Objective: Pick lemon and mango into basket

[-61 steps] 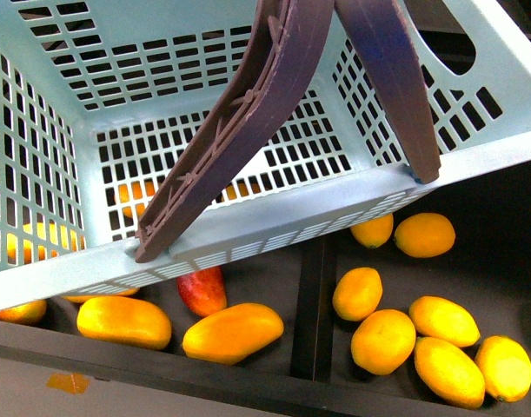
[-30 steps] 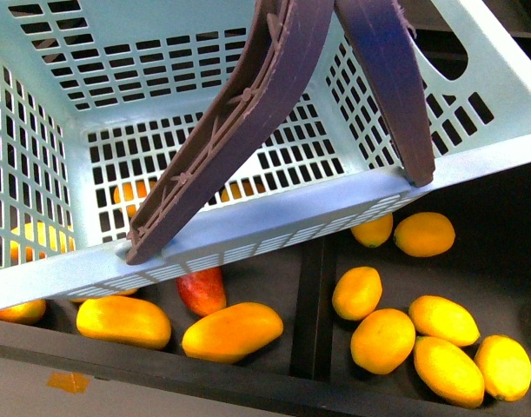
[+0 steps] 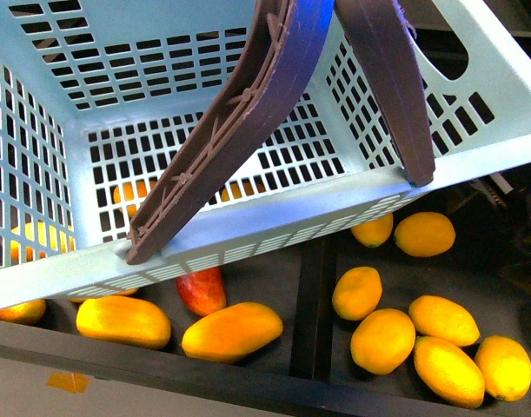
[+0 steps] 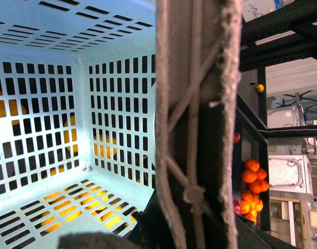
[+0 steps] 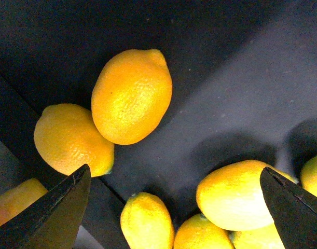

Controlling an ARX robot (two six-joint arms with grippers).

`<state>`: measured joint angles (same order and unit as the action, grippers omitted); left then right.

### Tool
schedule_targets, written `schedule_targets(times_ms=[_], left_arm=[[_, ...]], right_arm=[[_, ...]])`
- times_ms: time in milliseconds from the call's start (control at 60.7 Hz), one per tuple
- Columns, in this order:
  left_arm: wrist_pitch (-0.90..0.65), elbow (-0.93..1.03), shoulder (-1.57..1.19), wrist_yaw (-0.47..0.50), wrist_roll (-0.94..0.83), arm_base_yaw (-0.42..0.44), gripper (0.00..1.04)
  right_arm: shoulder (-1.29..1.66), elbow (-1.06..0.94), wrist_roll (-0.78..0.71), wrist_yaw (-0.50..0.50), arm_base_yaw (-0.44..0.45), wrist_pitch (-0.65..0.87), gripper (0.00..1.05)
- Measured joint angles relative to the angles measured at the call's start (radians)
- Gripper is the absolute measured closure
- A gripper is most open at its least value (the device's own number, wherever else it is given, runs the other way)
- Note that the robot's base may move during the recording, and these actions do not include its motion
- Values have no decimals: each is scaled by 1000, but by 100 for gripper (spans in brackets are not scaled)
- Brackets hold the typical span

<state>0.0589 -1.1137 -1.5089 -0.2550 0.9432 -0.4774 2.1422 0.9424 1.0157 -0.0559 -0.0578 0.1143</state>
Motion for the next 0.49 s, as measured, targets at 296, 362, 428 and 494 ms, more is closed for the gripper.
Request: schedule_targets(times_ms=[296, 362, 428, 494], left_arm=[[0, 0, 0, 0, 0, 0, 100], [0, 0, 0, -1, 0, 0, 100], [0, 0, 0, 0, 0, 0, 100], [0, 0, 0, 0, 0, 0, 100]], right_arm=[[163, 183, 100, 4, -51, -54, 9], [185, 222, 116, 5, -52, -69, 9], [211, 270, 126, 5, -52, -86, 9], [233, 310, 134, 4, -51, -102, 9]])
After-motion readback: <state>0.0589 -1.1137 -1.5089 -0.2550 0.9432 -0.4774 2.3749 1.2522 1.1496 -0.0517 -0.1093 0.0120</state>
